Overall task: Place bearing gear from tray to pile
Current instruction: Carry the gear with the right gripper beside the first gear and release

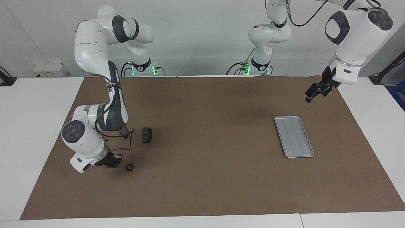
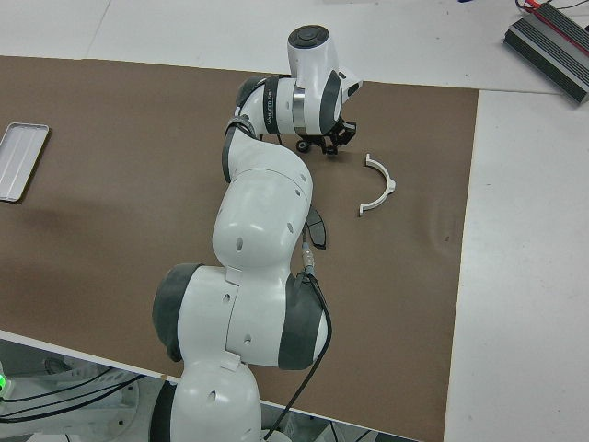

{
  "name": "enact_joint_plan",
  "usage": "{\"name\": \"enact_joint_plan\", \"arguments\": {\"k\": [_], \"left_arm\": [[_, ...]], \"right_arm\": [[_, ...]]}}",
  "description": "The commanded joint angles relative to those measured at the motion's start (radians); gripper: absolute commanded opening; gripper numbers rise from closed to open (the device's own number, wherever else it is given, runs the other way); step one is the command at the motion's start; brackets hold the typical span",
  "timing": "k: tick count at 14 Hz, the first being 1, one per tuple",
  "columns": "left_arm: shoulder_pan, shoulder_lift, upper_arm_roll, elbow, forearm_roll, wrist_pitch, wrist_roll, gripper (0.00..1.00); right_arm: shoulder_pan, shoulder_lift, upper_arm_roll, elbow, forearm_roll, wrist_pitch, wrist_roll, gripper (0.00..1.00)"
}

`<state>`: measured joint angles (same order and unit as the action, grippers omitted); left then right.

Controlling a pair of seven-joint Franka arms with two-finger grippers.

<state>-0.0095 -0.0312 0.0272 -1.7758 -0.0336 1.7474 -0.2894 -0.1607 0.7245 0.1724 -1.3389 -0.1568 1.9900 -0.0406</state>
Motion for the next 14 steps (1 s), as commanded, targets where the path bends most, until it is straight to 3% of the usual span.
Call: {"name": "enact_joint_plan", "arguments": {"k": [1,10,12,13,14], "left_arm": [[-0.009,-0.01,0.01,-0.004,-0.012,0.0,0.007,1.0],[-0.009,-0.01,0.01,-0.004,-0.012,0.0,0.007,1.0],[-0.009,-0.012,0.01,-0.004,-0.012,0.0,0.007,1.0],[-0.009,-0.012,0.01,-0.004,-0.012,0.0,0.007,1.0],[-0.009,-0.01,0.01,-0.004,-0.012,0.0,0.007,1.0]], "right_arm": [[-0.011,-0.014,0.007,-0.04,0.02,0.042,-0.016,0.0],[-0.013,0.013,0.007,-0.034,0.022,0.084,-0.013,0.0],[-0.011,0.012,0.007,-0.032,0.023,0.084,-0.004,0.77],[-0.008,0.01,0.007,-0.028,0.02,0.082,0.004,1.0],[0.0,0.003,0.007,-0.02,0.016,0.06,0.01,1.0]]}}
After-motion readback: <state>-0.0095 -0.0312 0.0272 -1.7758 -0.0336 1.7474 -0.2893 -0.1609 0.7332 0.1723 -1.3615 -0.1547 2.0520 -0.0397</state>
